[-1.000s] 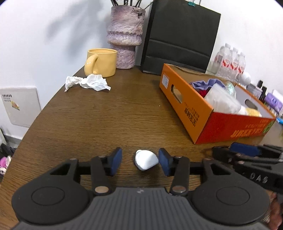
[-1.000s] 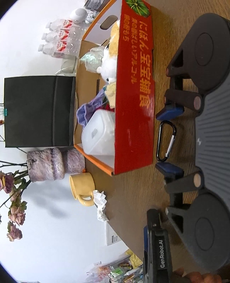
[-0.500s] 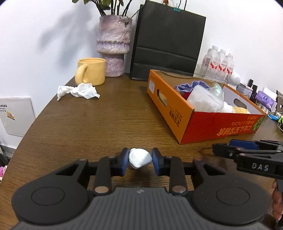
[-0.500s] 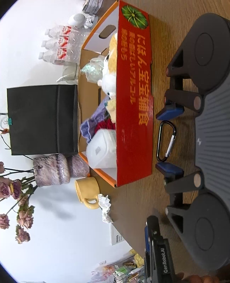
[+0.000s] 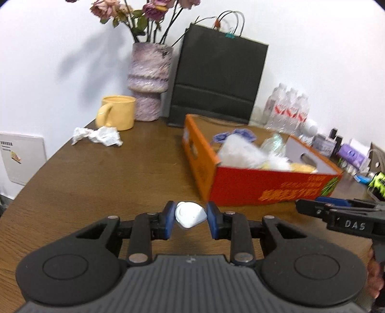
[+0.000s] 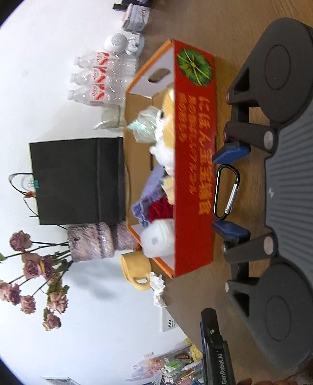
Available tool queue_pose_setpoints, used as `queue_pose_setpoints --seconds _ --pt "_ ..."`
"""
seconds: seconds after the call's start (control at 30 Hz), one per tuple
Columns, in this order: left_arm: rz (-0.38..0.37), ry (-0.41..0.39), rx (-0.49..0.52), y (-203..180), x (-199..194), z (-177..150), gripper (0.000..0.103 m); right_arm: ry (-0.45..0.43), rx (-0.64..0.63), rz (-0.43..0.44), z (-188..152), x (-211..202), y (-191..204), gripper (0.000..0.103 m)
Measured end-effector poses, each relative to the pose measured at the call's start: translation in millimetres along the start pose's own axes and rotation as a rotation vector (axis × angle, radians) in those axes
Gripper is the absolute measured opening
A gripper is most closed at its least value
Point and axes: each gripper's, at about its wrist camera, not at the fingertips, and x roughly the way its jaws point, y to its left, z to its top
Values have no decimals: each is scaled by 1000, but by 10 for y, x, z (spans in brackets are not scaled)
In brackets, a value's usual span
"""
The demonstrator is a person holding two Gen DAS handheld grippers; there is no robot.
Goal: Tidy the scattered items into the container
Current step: 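Carry earbud case and carabiner into the box and open both tools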
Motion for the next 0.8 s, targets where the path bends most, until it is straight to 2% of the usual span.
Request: queue_pose_setpoints --seconds 0.27,0.43,0.6,0.8 --pt "-55 -85 41 -514 42 453 29 -63 -29 5 382 -145 -371 51" --pt "-72 -120 31 -788 303 797 29 -101 -44 -3 688 -28 -547 51" --pt "-52 -105 -23 -930 772 968 29 -104 -35 -16 905 300 -686 51" --pt "-22 -17 -14 -1037 1366 958 29 -34 -23 -25 979 864 -887 51"
